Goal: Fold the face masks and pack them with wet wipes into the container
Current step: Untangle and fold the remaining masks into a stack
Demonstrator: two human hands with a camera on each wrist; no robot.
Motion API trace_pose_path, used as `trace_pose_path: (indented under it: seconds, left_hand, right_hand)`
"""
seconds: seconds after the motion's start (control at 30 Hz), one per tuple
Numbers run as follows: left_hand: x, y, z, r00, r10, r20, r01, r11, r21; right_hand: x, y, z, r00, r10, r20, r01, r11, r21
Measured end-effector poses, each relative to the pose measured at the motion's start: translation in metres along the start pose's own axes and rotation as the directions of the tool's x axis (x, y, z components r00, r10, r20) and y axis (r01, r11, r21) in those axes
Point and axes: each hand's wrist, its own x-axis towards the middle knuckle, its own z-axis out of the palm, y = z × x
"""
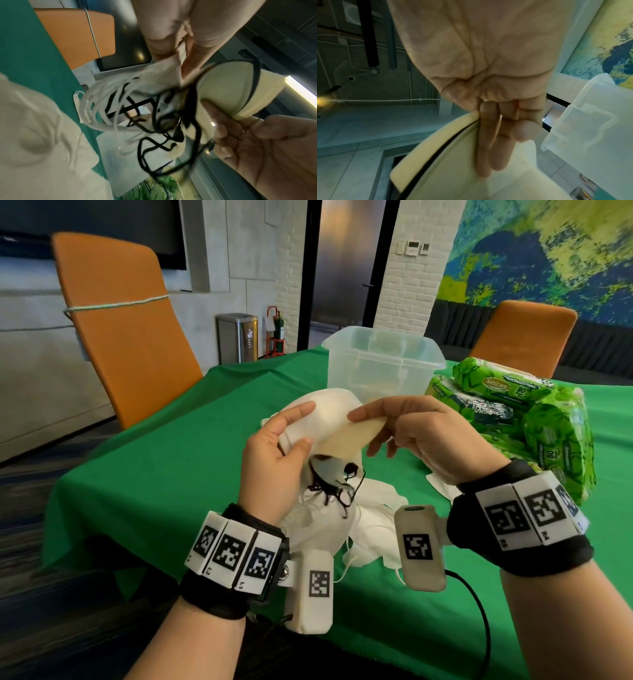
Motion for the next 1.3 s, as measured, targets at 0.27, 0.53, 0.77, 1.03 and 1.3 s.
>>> trace_pose_path:
  seconds: [0.27,0.53,0.77,1.03,1.3]
  left_hand:
    - [0.0,0.0,-0.001,1.0,0.009,-0.021,-0.01,0.999,-0.049]
    - [-0.001,0.003,0.0,0.991,-0.049,0.125,0.067,0.987,-0.146]
    - [-0.008,0.006,0.004,0.981,-0.086,0.172,0.131,0.953,-0.273]
    - [-0.009,0.004,0.003,0.991,-0.001,0.133,0.025,0.982,-0.185]
    - [-0.01,0.005,0.009,0.99,-0.052,0.129,0.077,0.978,-0.192]
  right_hand:
    - [0.004,0.008,0.0,0.962,-0.236,-0.136,0.134,0.844,-0.519]
    - [0.01,-0.004,0.005,0.95,-0.305,-0.074,0.207,0.787,-0.581]
    - [0.012,-0.005,0.006,0.956,-0.277,-0.097,0.192,0.841,-0.507]
    - [0.008,0.0,0.01,0.943,-0.334,-0.018,0.276,0.807,-0.523]
    - [0.01,0.003,0.015,0.94,-0.341,-0.015,0.264,0.754,-0.601]
